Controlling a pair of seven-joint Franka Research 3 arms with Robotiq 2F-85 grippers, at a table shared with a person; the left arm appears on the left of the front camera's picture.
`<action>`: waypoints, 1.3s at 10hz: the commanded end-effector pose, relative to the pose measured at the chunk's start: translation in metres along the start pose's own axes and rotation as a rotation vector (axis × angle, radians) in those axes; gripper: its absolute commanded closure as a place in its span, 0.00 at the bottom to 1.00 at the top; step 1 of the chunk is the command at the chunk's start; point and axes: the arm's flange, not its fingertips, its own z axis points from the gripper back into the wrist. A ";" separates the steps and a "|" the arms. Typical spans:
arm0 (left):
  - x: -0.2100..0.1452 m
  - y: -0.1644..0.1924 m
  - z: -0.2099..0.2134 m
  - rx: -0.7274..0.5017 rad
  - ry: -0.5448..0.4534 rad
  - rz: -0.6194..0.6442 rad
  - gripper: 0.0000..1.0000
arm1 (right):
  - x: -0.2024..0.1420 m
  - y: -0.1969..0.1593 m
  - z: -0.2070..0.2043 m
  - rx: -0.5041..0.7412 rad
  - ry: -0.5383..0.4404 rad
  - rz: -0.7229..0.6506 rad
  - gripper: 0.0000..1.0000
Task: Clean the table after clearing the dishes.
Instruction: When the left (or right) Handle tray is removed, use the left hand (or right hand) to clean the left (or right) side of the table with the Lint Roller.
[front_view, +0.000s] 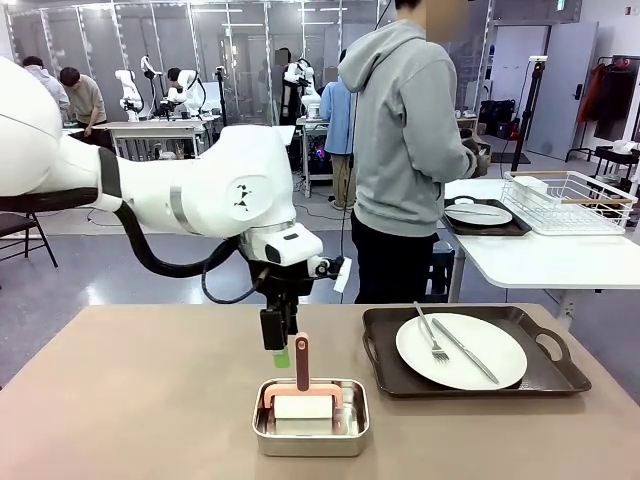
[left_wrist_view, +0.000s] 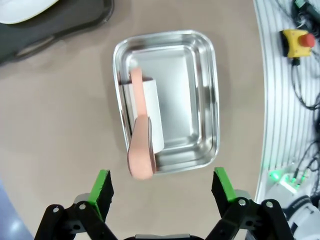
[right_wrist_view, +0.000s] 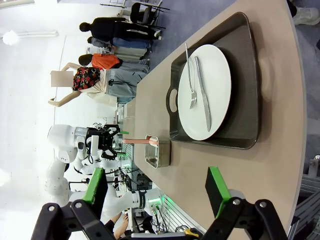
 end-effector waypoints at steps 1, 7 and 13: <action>0.015 0.006 -0.001 -0.005 0.039 0.005 0.00 | -0.002 0.003 0.001 0.003 -0.002 0.004 0.00; 0.033 0.011 -0.025 -0.032 0.118 0.064 0.00 | -0.002 0.003 0.001 0.003 -0.002 0.004 0.00; 0.033 0.015 -0.034 -0.031 0.108 0.067 0.31 | -0.002 0.003 0.001 0.003 -0.002 0.004 0.00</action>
